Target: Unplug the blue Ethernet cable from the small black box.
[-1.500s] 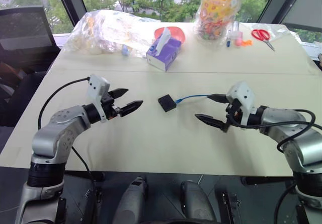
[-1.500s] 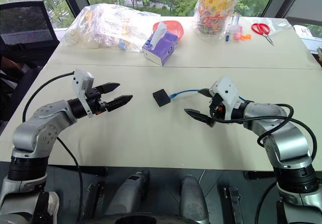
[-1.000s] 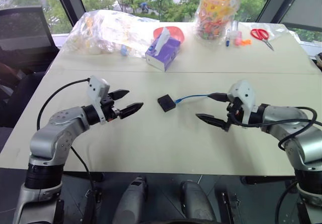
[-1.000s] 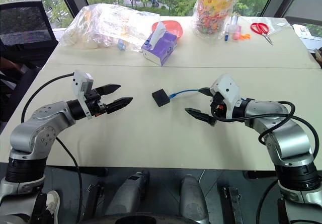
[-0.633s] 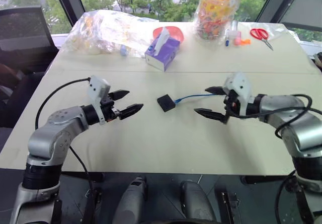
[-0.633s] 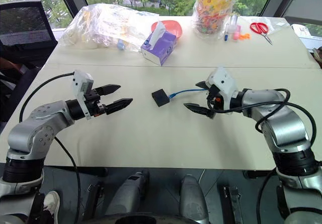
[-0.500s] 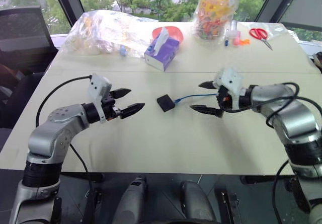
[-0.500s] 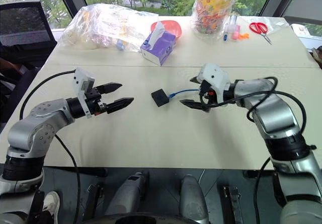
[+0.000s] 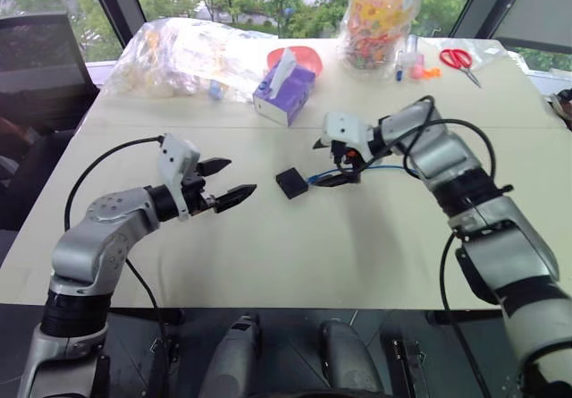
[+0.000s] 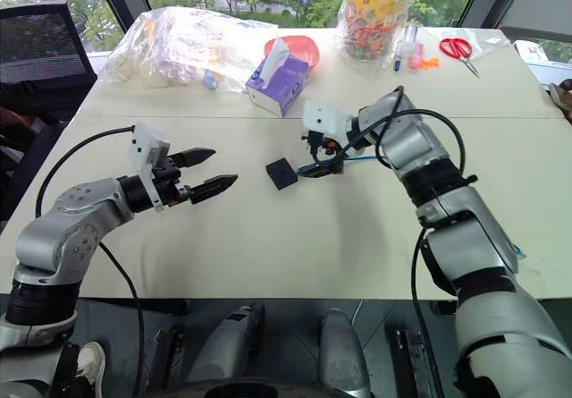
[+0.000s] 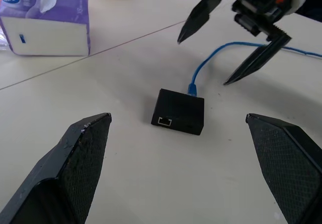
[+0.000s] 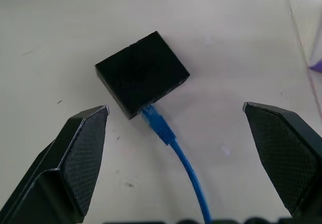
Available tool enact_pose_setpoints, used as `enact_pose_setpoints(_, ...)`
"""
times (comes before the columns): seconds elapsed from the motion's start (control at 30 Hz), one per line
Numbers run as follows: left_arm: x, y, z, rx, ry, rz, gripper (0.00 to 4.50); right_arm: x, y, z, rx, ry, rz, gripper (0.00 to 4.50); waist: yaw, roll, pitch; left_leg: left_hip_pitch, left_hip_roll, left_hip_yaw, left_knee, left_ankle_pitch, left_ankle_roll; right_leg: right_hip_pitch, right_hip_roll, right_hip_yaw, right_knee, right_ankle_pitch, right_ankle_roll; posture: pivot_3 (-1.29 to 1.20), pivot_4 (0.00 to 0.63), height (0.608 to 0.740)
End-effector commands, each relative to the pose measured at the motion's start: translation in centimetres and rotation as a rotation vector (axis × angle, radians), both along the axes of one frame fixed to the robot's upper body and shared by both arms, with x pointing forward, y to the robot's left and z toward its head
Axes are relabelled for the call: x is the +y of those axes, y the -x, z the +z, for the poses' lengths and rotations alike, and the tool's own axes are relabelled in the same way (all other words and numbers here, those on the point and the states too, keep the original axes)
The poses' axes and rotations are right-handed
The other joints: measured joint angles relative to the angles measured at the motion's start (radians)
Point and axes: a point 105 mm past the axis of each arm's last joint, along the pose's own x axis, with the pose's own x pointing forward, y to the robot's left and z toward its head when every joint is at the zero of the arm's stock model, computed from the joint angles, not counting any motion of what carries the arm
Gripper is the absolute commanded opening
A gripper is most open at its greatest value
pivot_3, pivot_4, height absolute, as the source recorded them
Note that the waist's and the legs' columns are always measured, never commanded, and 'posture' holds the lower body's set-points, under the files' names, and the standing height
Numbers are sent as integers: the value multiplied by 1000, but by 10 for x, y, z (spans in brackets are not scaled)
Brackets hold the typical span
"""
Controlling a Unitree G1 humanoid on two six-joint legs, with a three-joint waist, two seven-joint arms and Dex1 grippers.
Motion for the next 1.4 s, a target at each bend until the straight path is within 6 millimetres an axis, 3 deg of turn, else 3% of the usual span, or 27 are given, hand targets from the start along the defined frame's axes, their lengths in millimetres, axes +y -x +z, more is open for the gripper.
enact_pose_setpoints(0.03, -2, 2, 11, -68, -13, -5, 4479, 6, -6, 4, 16, 96, 57, 4500, -6, 0, 0, 0, 0, 0, 0, 0, 0, 0, 0, 0, 0, 0, 0, 0, 150, 728)
enact_pose_setpoints(0.2, 1, 4, 9, -81, -26, 20, 4479, 15, -13, -6, 23, 234, 87, 4500, -19, 1, 0, 1, 0, 0, -1, 0, 0, 0, 1, 0, 2, 0, 0, 0, 150, 728)
enact_pose_setpoints(0.4, 4, 7, 7, -87, -31, 50, 4479, 29, -10, -13, 34, 283, 135, 4500, -28, 1, 1, 1, 1, -1, -1, 0, -1, -1, 2, 0, 3, 0, 0, 0, 150, 728)
enact_pose_setpoints(0.53, 5, 9, 7, -89, -30, 63, 4500, 38, -7, -22, 48, 305, 165, 3214, -35, 1, 1, 2, 0, -1, -1, 1, -1, -1, 2, 0, 4, 0, 0, 0, 150, 728)
enact_pose_setpoints(0.73, 3, 7, 6, -88, -31, 64, 4500, 40, -4, -27, 49, 316, 187, 88, -39, 1, 1, 4, 1, -2, -1, 1, -2, -1, 3, 1, 9, 0, 0, 0, 150, 728)
enact_pose_setpoints(0.8, 1, 6, 6, -88, -32, 56, 4500, 38, -7, -26, 22, 307, 183, 88, -39, 1, 1, 5, 1, -2, -1, 1, -3, -1, 3, 1, 11, 0, -1, 0, 150, 728)
enact_pose_setpoints(0.93, -5, -1, 9, -92, -23, 37, 4500, 33, -25, -6, -252, 231, 158, 88, -35, 1, 1, 5, 0, -3, 0, 2, -3, -1, 3, 1, 14, -1, -1, 0, 150, 728)
enact_pose_setpoints(1.1, -13, -6, 13, -61, 50, 12, 4500, 21, -26, 19, -561, 21, 106, 88, -28, 1, 1, 5, 0, -3, 0, 2, -4, -2, 2, 1, 15, -1, -1, 0, 150, 728)
enact_pose_setpoints(1.27, -22, -6, 24, -15, 136, -57, 4500, 6, -1, 27, -877, -84, 22, 88, -16, 1, 1, 5, 0, -2, 0, 2, -4, -2, 2, 2, 15, -2, -1, 0, 150, 728)
enact_pose_setpoints(1.4, -32, -2, 31, 30, 178, -155, 4500, -1, 34, 39, -1192, -146, -5, 88, -12, 1, 1, 4, 0, -2, 0, 3, -4, -3, 2, 2, 16, -2, -1, 0, 150, 728)
